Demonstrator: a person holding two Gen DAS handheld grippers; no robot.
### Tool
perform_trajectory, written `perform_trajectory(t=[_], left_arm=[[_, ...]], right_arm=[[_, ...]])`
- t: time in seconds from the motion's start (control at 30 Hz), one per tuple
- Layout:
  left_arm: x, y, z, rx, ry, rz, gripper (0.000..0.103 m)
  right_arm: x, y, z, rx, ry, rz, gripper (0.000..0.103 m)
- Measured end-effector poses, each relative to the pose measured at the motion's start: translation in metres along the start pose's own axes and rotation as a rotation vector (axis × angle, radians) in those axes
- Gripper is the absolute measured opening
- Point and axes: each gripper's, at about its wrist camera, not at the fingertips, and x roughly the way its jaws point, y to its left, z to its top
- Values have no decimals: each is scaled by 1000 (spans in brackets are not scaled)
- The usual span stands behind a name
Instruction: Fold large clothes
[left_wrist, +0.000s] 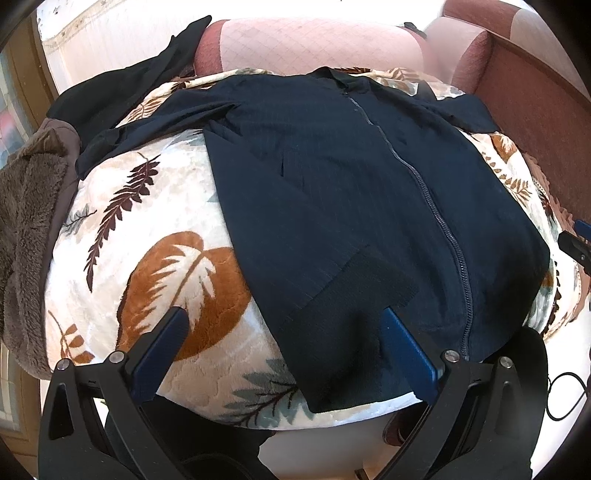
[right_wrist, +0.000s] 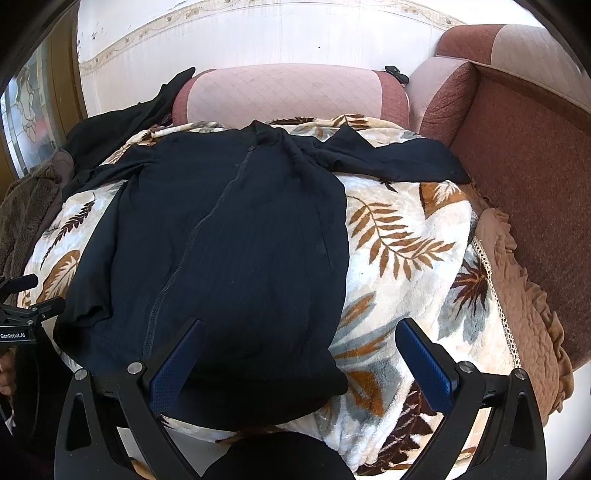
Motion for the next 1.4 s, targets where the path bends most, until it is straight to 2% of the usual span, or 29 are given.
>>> perform_trajectory(t=[0.23, 0.4, 0.5, 0.57, 0.63, 0.7, 0.8, 0.87, 0.9, 0.93, 0.97, 1.0, 1.03, 1.07, 1.1, 1.13, 1.2, 1.27, 1.3, 1.4], left_arm=[[6, 13, 5, -40, 22, -1, 103], [10, 41, 12, -108, 27, 38, 103], [18, 62, 15, -161, 68, 80, 103], [23, 67, 14, -189, 99, 64, 103], [24, 61, 13, -191, 122, 7, 103], [21, 46, 12, -165, 128, -36, 103], [18, 7, 10, -64, 134, -72, 103], [22, -18, 5, 29, 140, -53, 103], [27, -28, 3, 68, 142, -28, 103], [33, -36, 1, 102, 142, 10, 103], [38, -40, 0, 123, 141, 54, 93], [45, -40, -1, 129, 147, 98, 81], [49, -35, 0, 111, 168, 88, 56], [50, -22, 2, 44, 202, 22, 40], [49, -11, 4, -20, 220, -25, 32], [46, 1, 4, -74, 235, -41, 18], [36, 26, -1, -161, 249, -74, 18], [33, 44, -11, -203, 266, -31, 18], [34, 54, -17, -227, 281, -22, 18], [40, 85, -41, -323, 349, -67, 19]], right_arm=[[3, -4, 1, 17, 12, -1, 102], [9, -20, -1, 65, 25, -5, 102], [20, -35, -5, 113, 58, -7, 102], [31, -44, -10, 139, 99, -5, 102], [45, -47, -19, 159, 152, 13, 101], [53, -46, -24, 161, 181, 28, 96], [63, -40, -32, 169, 211, 100, 80], [64, -39, -33, 188, 214, 162, 58], [65, -38, -34, 196, 217, 194, 52], [66, -37, -34, 200, 223, 198, 39], [66, -38, -33, 200, 222, 201, 17], [64, -39, -33, 207, 216, 236, 10], [60, -41, -32, 223, 206, 273, 10], [51, -45, -30, 244, 172, 306, 9], [40, -49, -28, 248, 136, 337, 9], [30, -52, -25, 252, 102, 362, 8], [7, -60, -20, 263, 39, 396, 8], [-5, -66, -19, 259, 10, 385, 8], [-4, -68, -22, 254, 22, 369, 8], [25, -74, -36, 271, 117, 320, 8]])
